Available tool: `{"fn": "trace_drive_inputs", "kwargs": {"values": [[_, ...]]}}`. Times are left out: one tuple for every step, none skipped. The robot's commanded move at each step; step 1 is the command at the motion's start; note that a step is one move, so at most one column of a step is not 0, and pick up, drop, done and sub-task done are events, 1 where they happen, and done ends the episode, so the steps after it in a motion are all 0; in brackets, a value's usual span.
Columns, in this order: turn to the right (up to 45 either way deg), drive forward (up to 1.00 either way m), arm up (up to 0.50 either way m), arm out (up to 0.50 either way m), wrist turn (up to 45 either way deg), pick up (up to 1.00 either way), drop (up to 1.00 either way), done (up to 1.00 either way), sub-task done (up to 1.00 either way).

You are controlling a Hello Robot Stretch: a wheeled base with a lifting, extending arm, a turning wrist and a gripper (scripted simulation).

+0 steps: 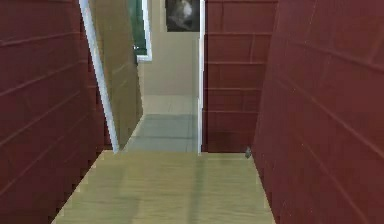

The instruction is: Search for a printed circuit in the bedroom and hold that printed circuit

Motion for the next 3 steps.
{"fn": "trace_drive_inputs", "kwargs": {"values": [[9.0, 0.00, 0.00, 0.00, 0.0, 0.00, 0.00, 0.00, 0.00], [0.0, 0.35, 0.00, 0.00, 0.0, 0.00, 0.00, 0.00, 0.00], [-33.0, 0.00, 0.00, 0.00, 0.0, 0.00, 0.00, 0.00, 0.00]]}}
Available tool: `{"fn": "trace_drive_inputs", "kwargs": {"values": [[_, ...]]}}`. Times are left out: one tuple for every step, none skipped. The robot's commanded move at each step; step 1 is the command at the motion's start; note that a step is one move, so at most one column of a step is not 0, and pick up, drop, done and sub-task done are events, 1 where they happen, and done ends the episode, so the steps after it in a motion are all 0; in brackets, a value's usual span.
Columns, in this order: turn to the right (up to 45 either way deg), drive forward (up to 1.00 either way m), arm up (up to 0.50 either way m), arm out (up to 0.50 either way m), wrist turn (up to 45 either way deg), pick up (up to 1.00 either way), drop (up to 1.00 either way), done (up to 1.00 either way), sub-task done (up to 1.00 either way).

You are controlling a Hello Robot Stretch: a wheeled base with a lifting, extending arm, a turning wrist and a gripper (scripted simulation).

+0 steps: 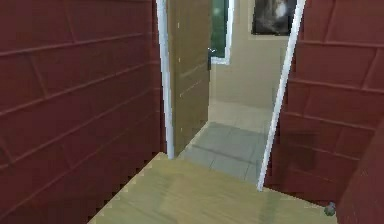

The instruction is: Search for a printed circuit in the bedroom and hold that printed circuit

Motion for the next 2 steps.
{"fn": "trace_drive_inputs", "kwargs": {"values": [[0.0, 1.00, 0.00, 0.00, 0.0, 0.00, 0.00, 0.00, 0.00], [0.0, 0.30, 0.00, 0.00, 0.0, 0.00, 0.00, 0.00, 0.00]]}}
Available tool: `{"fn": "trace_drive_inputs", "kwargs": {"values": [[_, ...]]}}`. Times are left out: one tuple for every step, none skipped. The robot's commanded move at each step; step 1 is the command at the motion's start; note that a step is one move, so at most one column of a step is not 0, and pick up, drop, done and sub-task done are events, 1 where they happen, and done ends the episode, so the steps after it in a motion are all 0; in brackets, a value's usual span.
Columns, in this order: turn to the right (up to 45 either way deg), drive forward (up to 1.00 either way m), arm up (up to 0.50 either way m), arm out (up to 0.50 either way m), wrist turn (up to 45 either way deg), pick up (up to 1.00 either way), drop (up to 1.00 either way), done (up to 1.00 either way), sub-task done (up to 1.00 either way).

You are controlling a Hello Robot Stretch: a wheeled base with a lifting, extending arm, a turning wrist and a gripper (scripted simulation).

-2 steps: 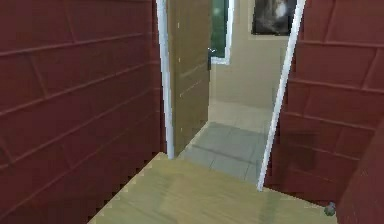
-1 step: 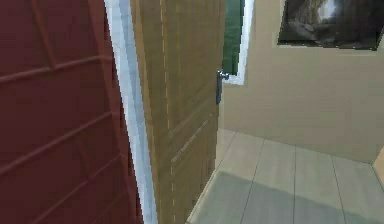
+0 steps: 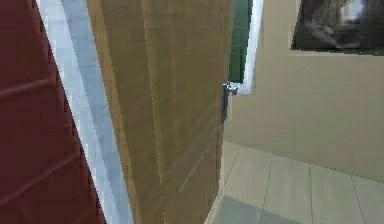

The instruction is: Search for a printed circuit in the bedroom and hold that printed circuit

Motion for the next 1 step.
{"fn": "trace_drive_inputs", "kwargs": {"values": [[27.0, 0.00, 0.00, 0.00, 0.0, 0.00, 0.00, 0.00, 0.00]]}}
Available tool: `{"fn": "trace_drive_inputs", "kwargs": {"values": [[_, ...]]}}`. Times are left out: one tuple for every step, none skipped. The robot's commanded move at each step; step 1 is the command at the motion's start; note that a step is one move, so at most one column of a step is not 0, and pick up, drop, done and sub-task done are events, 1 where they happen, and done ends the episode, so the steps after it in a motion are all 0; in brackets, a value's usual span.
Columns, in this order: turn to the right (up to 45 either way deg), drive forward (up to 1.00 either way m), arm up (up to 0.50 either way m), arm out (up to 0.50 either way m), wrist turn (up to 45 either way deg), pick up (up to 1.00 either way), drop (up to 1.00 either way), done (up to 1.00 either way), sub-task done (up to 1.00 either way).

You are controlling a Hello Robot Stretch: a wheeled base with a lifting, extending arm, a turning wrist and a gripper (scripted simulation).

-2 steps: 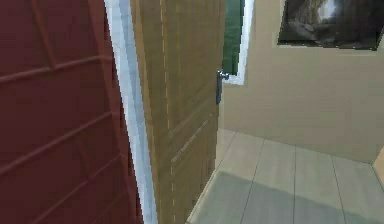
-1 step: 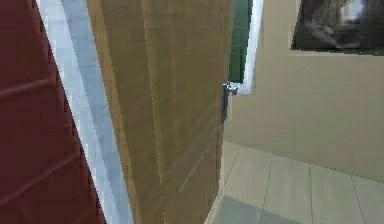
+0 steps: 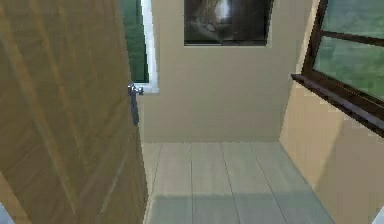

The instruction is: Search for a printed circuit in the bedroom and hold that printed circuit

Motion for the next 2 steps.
{"fn": "trace_drive_inputs", "kwargs": {"values": [[0.0, 1.00, 0.00, 0.00, 0.0, 0.00, 0.00, 0.00, 0.00], [-3.0, 0.00, 0.00, 0.00, 0.0, 0.00, 0.00, 0.00, 0.00]]}}
